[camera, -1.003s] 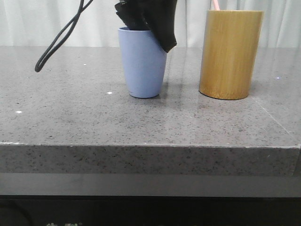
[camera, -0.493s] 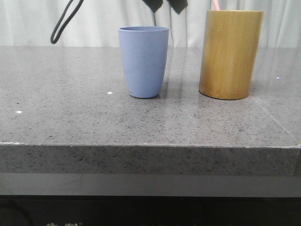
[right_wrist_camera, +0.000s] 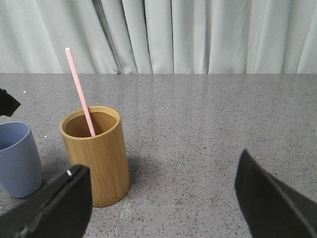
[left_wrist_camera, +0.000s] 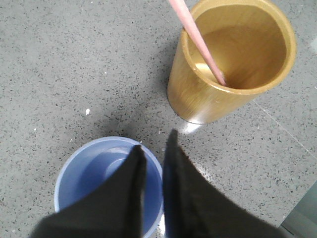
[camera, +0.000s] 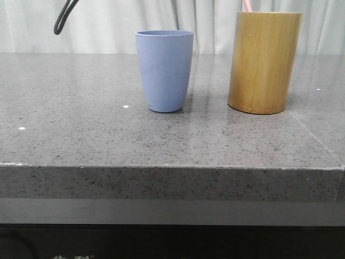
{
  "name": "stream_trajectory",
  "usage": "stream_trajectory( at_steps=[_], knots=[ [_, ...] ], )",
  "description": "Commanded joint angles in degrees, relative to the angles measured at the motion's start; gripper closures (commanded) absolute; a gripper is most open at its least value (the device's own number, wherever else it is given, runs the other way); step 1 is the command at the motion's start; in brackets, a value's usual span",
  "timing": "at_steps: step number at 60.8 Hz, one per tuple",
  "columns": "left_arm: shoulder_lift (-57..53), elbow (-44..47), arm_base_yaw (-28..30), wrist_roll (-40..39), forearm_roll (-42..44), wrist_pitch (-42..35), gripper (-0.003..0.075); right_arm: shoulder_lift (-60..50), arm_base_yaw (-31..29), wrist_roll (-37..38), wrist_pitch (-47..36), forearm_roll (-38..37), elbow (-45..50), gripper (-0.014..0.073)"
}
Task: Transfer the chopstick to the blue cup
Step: 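Raise the open left gripper away from the blue cup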
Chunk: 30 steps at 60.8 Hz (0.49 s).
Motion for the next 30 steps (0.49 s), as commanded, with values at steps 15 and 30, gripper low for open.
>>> stream_trajectory(
  at_steps=[15, 30],
  knots=[
    [-9.74, -0.16, 1.32, -0.73, 4.82, 0.35, 0.0739, 0.78, -0.34, -0.4, -4.42, 0.26, -1.94, -0.001],
    [-23.28, 13.64, 11.44, -4.46, 7.95, 0.35, 0.0739, 0.78, -0.34, -0.4, -4.42, 0.26, -1.94, -0.001]
  ],
)
